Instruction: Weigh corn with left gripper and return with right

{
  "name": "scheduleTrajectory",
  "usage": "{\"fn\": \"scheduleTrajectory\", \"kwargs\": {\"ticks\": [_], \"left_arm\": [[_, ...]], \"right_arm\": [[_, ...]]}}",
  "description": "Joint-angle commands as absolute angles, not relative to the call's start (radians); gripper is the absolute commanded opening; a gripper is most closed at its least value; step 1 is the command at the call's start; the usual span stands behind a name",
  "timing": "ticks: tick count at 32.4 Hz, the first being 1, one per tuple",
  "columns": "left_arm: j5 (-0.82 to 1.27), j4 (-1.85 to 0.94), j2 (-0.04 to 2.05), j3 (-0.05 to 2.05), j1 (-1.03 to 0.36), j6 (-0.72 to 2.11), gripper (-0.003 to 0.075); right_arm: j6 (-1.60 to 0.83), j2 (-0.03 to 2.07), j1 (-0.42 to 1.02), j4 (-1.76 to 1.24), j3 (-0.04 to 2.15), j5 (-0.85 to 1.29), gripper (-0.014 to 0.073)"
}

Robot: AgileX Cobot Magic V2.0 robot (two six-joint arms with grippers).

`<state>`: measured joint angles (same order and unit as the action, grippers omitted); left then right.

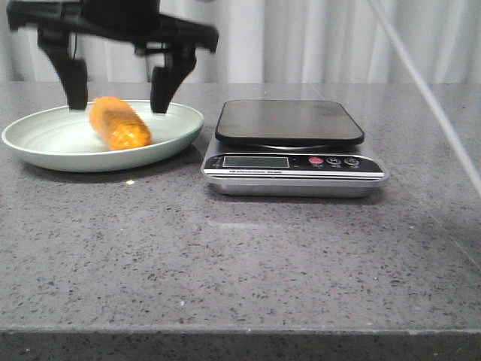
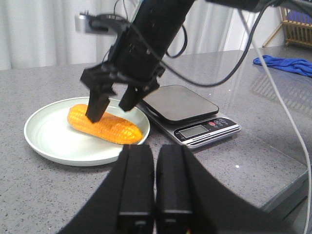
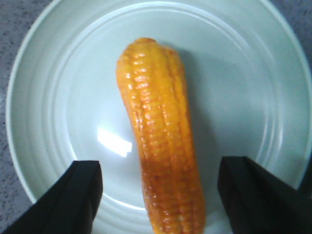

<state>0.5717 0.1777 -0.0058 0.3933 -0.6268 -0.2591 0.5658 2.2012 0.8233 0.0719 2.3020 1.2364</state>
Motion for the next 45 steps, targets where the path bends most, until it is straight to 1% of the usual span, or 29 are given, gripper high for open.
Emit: {"fn": "scheduleTrajectory", "kwargs": {"ticks": [1,4,10,14,19,27,31,39,45], "left_arm": [[0.488,0.174,-0.01,0.419,-0.63,-0.259,0.0127],[0.488,0.174,-0.01,0.419,-0.63,-0.259,0.0127],[0.488,0.174,-0.01,0.419,-0.63,-0.259,0.0127],[0.488,0.174,-0.01,0.419,-0.63,-0.259,0.0127],[0.488,0.174,-0.01,0.419,-0.63,-0.259,0.0127],[0.488,0.174,-0.01,0.419,-0.63,-0.259,0.0127],[0.488,0.174,-0.01,0.419,-0.63,-0.259,0.0127],[0.488,0.174,-0.01,0.419,-0.63,-0.259,0.0127],[0.488,0.174,-0.01,0.419,-0.63,-0.259,0.0127]], "right_arm": [[0.453,2.077,0.773,0.045,2.346,1.3,0.0592],[0.416,2.036,0.723,0.032,2.346,1.342,0.0592],[0.332,1.947,0.631,-0.037,2.337,1.344,0.0592],[0.295,1.884,0.569,-0.053,2.27,1.344,0.0592],[0.237,1.779,0.492,-0.053,2.056,1.316,0.0592],[0.163,1.483,0.401,-0.085,1.566,1.028,0.0592],[0.156,1.321,0.387,-0.088,1.357,0.905,0.0592],[0.115,1.012,0.388,-0.088,1.046,0.723,0.0592],[0.076,0.682,0.388,-0.088,0.799,0.517,0.0592]]}}
